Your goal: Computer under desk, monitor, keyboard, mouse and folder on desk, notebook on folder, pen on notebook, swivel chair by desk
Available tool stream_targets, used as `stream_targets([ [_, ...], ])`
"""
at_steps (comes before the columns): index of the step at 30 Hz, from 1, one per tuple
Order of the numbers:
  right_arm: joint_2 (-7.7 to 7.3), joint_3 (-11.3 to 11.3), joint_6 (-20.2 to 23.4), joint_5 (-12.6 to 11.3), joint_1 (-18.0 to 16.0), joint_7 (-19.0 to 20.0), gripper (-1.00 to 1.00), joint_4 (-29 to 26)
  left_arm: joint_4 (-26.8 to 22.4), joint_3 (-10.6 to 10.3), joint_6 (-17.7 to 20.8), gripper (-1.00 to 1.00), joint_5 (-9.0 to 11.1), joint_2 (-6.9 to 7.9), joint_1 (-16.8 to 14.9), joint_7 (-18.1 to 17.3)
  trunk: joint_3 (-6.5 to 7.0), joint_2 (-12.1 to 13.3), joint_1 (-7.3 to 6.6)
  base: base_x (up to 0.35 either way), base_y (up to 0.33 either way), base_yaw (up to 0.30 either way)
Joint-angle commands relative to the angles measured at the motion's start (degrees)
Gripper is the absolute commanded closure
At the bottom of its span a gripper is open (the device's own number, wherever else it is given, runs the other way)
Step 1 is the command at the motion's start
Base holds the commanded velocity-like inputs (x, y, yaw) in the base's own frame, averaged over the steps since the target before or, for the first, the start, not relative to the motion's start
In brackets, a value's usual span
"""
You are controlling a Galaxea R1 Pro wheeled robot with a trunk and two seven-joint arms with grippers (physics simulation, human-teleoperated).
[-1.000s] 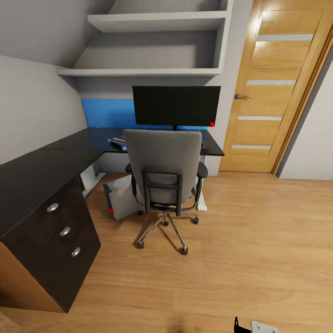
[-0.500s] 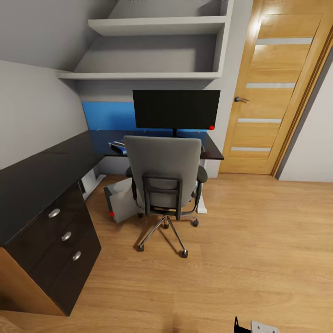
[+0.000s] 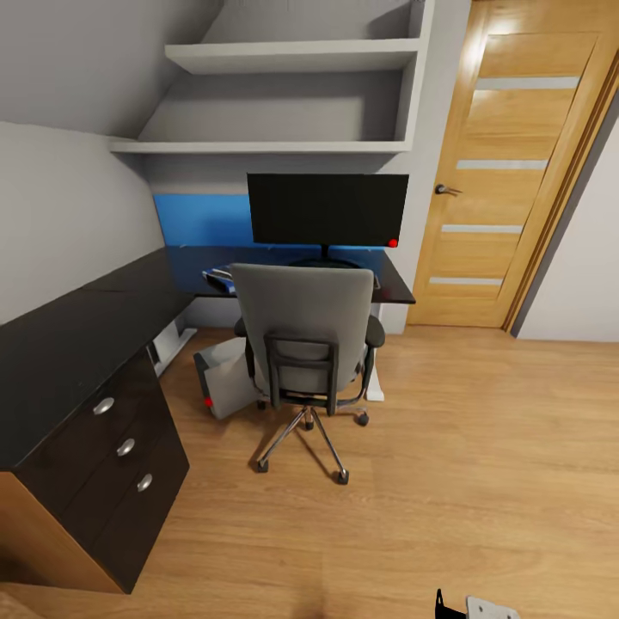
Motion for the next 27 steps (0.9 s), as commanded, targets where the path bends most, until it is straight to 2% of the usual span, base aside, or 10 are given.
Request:
stream_targets([
  [1, 0.02, 0.47, -0.05, -0.01, -0.04, -0.37, -1.0, 0.09, -0.1, -0.54, 0.78, -1.0, 0.18, 0.14, 0.02, 0.35, 0.14, 0.4, -0.23, 0.0, 0.0, 0.0],
  [4, 0.02, 0.47, -0.06, -0.02, -0.04, -0.37, -1.0, 0.06, -0.12, -0.68, 1.95, -1.0, 0.07, 0.08, 0.03, 0.21, 0.68, 1.6, -0.89, 0.0, 0.0, 0.0],
  [13, 0.02, 0.47, -0.04, -0.03, -0.04, -0.37, -1.0, 0.09, -0.12, -0.66, 2.05, -1.0, 0.04, -0.01, 0.03, 0.18, 2.3, 5.21, -2.87, 0.0, 0.0, 0.0],
  [27, 0.02, 0.47, -0.04, -0.03, -0.04, -0.37, -1.0, 0.05, -0.12, 0.25, 0.4, -1.0, 0.22, -0.07, 0.03, 0.45, 4.81, 10.82, -5.94, 0.0, 0.0, 0.0],
])
